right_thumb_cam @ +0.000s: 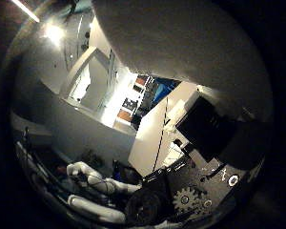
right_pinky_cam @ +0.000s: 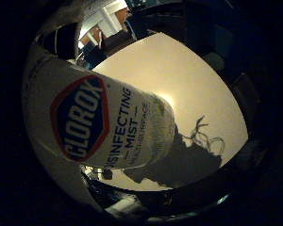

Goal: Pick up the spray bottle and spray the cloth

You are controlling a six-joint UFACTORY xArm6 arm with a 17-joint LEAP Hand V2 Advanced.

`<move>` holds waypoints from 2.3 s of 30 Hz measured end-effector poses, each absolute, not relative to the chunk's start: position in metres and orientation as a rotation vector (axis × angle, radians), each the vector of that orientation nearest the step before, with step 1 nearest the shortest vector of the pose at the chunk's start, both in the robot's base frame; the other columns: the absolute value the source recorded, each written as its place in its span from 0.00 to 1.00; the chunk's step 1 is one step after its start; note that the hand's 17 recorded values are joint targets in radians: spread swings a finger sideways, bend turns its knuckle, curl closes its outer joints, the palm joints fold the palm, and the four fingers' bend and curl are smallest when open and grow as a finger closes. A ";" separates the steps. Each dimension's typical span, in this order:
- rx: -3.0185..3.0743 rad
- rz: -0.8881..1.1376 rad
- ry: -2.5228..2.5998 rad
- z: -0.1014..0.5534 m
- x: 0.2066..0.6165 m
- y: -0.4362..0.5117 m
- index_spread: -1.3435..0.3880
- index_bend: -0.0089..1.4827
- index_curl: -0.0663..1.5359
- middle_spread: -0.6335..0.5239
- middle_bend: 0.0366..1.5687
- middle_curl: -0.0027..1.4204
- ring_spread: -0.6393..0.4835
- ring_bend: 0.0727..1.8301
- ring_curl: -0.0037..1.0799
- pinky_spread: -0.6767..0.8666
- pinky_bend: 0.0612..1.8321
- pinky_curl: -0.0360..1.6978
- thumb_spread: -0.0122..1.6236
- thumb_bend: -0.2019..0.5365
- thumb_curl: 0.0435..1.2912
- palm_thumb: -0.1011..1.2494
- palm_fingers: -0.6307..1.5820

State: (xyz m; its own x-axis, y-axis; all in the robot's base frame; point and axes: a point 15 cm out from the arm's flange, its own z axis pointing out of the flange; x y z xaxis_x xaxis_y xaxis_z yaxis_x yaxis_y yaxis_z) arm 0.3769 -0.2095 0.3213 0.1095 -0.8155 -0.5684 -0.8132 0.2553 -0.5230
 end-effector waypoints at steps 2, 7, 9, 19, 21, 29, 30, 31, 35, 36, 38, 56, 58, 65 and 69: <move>-1.598 0.002 1.640 0.327 0.382 -0.191 0.64 0.78 0.56 0.39 0.80 0.69 0.31 0.67 0.92 0.31 0.58 0.78 0.51 0.25 0.61 0.87 0.78; -1.807 0.014 1.605 0.331 0.385 -0.153 0.64 0.77 0.56 0.39 0.80 0.68 0.31 0.68 0.92 0.32 0.58 0.79 0.51 0.25 0.62 0.86 0.78; -1.896 -0.038 1.591 0.336 0.388 -0.146 0.64 0.77 0.56 0.39 0.80 0.68 0.32 0.68 0.92 0.32 0.58 0.79 0.50 0.25 0.62 0.85 0.78; -2.322 -0.096 1.540 0.329 0.390 -0.103 0.64 0.78 0.56 0.39 0.80 0.68 0.32 0.68 0.91 0.32 0.58 0.79 0.50 0.25 0.63 0.85 0.78; -2.383 -0.097 1.537 0.326 0.390 -0.096 0.64 0.78 0.56 0.39 0.80 0.68 0.32 0.68 0.91 0.32 0.58 0.79 0.49 0.25 0.63 0.85 0.78; -2.639 -0.201 1.555 0.321 0.396 -0.082 0.64 0.78 0.55 0.39 0.81 0.67 0.32 0.68 0.91 0.32 0.58 0.79 0.49 0.25 0.63 0.85 0.78; -2.668 -0.217 1.557 0.320 0.397 -0.078 0.64 0.78 0.55 0.39 0.81 0.67 0.32 0.68 0.91 0.32 0.58 0.79 0.49 0.25 0.63 0.85 0.78; -2.689 -0.230 1.558 0.320 0.398 -0.074 0.64 0.78 0.55 0.39 0.81 0.67 0.32 0.68 0.91 0.32 0.58 0.79 0.50 0.25 0.63 0.85 0.78; -2.711 -0.259 1.590 0.319 0.401 -0.057 0.64 0.78 0.55 0.39 0.81 0.67 0.32 0.68 0.91 0.32 0.58 0.79 0.49 0.25 0.63 0.84 0.78; -2.718 -0.261 1.600 0.316 0.400 -0.052 0.64 0.78 0.55 0.39 0.81 0.67 0.32 0.68 0.91 0.32 0.58 0.79 0.49 0.25 0.63 0.84 0.78; -2.746 -0.240 1.611 0.301 0.394 -0.043 0.64 0.78 0.55 0.39 0.81 0.67 0.32 0.68 0.91 0.32 0.58 0.79 0.49 0.25 0.63 0.84 0.78; -2.770 -0.235 1.674 0.239 0.374 0.005 0.64 0.78 0.55 0.39 0.81 0.67 0.32 0.68 0.91 0.32 0.59 0.77 0.51 0.25 0.63 0.84 0.78; -2.777 -0.247 1.671 0.241 0.375 0.003 0.64 0.78 0.55 0.39 0.81 0.67 0.32 0.68 0.91 0.32 0.59 0.77 0.51 0.25 0.63 0.84 0.78; -2.783 -0.287 1.667 0.251 0.379 -0.002 0.64 0.78 0.55 0.39 0.81 0.67 0.32 0.68 0.91 0.32 0.59 0.77 0.51 0.25 0.63 0.84 0.78; -2.786 -0.280 1.676 0.248 0.379 -0.004 0.65 0.78 0.55 0.39 0.81 0.67 0.32 0.68 0.91 0.32 0.59 0.77 0.51 0.25 0.63 0.84 0.78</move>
State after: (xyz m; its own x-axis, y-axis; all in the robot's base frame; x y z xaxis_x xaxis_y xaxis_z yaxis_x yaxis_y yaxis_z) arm 0.3785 -0.0045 0.2478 0.4596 -0.8634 0.2083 -0.8842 -0.4668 0.0161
